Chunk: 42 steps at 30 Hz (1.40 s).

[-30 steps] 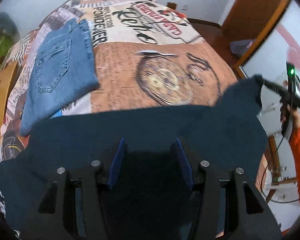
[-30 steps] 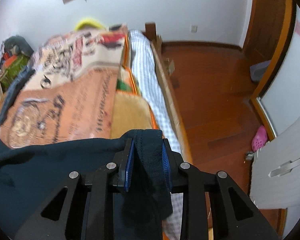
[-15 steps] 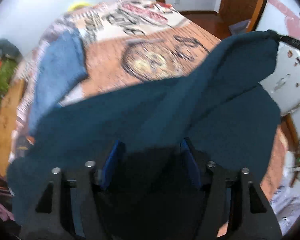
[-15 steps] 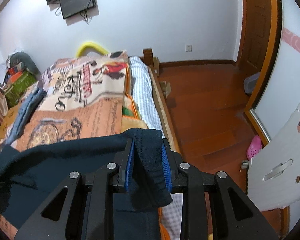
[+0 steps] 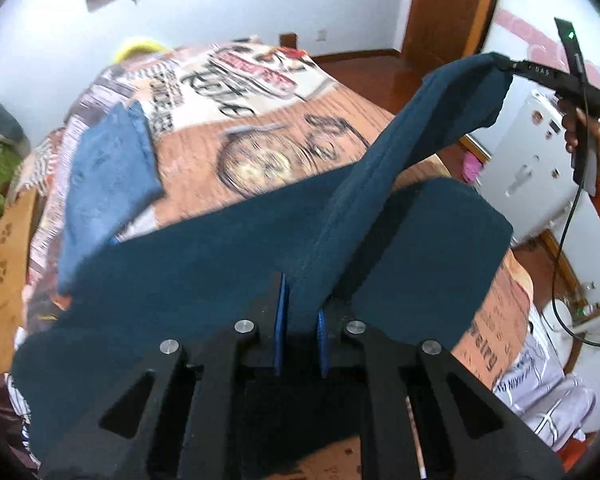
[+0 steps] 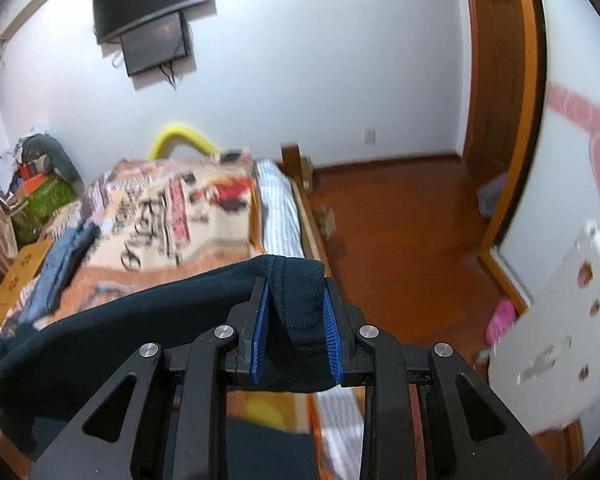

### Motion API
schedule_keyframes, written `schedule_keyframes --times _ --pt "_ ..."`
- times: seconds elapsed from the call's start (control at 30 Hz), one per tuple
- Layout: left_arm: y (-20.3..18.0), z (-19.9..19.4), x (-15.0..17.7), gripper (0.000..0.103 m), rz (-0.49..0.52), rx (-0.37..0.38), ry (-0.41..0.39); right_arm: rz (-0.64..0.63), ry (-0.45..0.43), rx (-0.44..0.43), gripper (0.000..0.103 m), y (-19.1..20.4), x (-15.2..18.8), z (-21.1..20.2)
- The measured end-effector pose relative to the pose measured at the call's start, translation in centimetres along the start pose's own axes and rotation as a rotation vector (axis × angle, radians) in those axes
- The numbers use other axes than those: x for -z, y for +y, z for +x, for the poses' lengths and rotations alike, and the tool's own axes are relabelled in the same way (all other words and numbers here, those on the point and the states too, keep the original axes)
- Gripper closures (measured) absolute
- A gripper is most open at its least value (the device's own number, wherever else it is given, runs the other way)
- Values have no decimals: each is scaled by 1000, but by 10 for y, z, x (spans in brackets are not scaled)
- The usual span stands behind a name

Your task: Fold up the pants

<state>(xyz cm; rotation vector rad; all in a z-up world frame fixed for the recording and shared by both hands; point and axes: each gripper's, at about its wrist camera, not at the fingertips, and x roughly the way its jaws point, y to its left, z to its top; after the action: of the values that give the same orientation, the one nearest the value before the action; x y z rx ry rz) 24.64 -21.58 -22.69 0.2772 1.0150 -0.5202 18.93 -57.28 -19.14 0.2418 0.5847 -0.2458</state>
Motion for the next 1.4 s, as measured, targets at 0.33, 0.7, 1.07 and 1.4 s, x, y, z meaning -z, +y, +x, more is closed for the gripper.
schedule_keyframes --times 0.33,0.7,1.07,1.4 --pt "-11 21 29 90 -6 53 67 136 201 -12 80 -50 104 -1" --pt "-14 6 35 90 4 44 44 186 193 21 80 -52 148 -34" --pt "-14 -4 45 69 -1 88 66 256 299 39 76 -53 179 -44" --pt "3 -56 49 54 -41 63 -97 170 178 130 73 -30 146 -93"
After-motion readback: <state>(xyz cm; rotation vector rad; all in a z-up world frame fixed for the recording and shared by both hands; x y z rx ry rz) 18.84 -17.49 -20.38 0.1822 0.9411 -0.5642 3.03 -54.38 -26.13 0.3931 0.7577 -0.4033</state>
